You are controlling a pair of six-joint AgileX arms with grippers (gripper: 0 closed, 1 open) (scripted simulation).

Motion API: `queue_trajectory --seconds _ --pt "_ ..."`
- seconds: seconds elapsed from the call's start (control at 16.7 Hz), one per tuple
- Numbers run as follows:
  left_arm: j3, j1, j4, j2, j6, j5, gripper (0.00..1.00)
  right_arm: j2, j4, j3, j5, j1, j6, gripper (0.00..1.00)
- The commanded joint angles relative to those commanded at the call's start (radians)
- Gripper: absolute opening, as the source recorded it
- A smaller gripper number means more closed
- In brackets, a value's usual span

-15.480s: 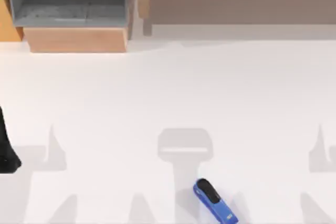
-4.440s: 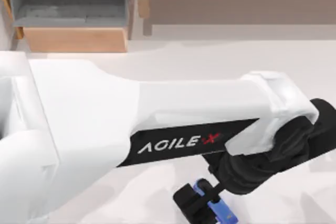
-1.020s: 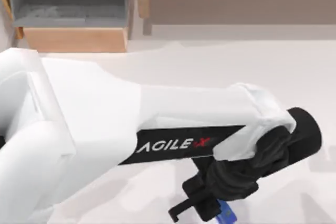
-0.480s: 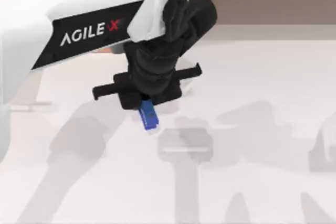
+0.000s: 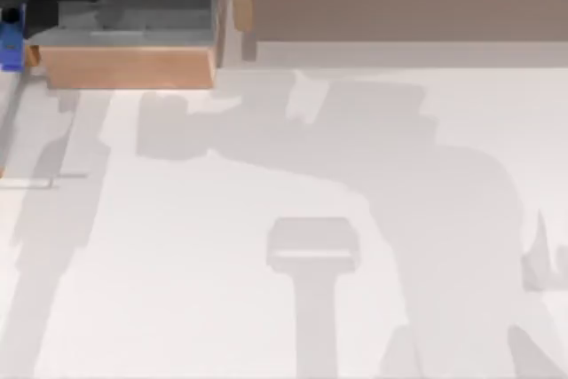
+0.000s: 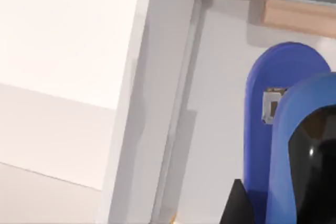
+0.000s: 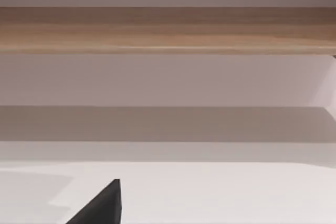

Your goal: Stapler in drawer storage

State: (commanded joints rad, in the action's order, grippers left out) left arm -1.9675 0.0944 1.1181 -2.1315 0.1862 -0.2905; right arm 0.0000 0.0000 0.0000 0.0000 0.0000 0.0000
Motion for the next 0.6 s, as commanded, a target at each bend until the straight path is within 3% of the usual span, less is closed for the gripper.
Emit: queue_trajectory --seconds 0.3,0.6 --pt "-0.097 -0.322 -0.092 -0.078 -0.381 0.164 0.00 0.000 0.000 0.000 0.000 0.000 0.000 1.00" --pt "-0.046 -0.450 -0.113 -0.215 -0.555 0.360 0.00 0.000 0.000 0.000 0.000 0.000 0.000 1.00"
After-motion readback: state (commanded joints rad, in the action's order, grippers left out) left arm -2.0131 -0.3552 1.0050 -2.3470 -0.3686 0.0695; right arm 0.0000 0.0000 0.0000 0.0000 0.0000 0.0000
